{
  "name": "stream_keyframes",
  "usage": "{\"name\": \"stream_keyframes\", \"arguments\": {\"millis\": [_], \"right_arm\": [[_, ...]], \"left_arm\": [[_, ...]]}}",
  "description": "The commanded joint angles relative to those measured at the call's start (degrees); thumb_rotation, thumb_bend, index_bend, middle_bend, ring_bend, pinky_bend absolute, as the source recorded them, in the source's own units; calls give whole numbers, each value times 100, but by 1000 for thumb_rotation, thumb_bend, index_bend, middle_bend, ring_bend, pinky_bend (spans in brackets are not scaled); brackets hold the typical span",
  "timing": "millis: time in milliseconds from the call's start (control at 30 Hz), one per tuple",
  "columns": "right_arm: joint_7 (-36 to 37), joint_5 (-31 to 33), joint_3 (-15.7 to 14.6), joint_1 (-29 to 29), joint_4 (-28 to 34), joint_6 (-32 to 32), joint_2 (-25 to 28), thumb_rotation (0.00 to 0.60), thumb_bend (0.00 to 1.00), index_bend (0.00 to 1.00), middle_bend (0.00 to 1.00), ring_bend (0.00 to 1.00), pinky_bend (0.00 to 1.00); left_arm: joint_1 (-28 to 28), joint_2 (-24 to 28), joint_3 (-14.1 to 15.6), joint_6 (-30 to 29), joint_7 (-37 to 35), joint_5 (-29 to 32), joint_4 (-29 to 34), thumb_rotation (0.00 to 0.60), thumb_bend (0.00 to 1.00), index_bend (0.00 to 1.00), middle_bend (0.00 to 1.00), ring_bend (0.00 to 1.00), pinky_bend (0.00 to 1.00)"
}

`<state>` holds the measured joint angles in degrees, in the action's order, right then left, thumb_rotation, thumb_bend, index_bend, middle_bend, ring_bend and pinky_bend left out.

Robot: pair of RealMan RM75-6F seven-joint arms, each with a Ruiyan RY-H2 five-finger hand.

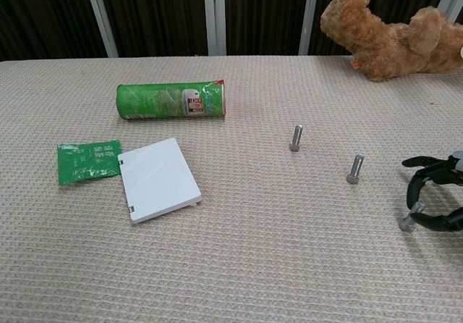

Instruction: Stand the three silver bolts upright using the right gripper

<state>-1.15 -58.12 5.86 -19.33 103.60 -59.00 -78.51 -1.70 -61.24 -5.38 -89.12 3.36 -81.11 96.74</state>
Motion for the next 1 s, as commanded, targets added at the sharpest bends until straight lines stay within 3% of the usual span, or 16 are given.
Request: {"name": "stream_keyframes", "arguments": {"millis": [33, 367, 700, 867, 1000], "right_arm": [[9, -10, -9, -3, 1, 15, 22, 600, 367, 528, 0, 0, 0], [37, -60, -50, -6, 19, 53, 98, 600, 366, 490, 0, 0, 0], [247, -321, 33, 65, 316, -109, 421, 600, 366, 324, 0, 0, 0], [480, -879, 65, 286, 826, -497, 1097, 600, 366, 281, 0, 0, 0], [529, -1454, -89, 582, 1321, -850, 2025, 600, 366, 280, 0, 0, 0]], "left_arm": [[0, -3, 1, 3, 11, 6, 3, 600, 238, 63, 21, 0, 144], [3, -9, -2, -1, 43, 21, 19, 600, 238, 63, 21, 0, 144], [-4, -15, -3, 5, 46, 14, 13, 600, 237, 63, 21, 0, 144], [2, -18, 6, -9, 59, -6, 18, 600, 238, 62, 21, 0, 144], [16, -16, -3, -34, 38, 7, 23, 600, 238, 63, 21, 0, 146]]}}
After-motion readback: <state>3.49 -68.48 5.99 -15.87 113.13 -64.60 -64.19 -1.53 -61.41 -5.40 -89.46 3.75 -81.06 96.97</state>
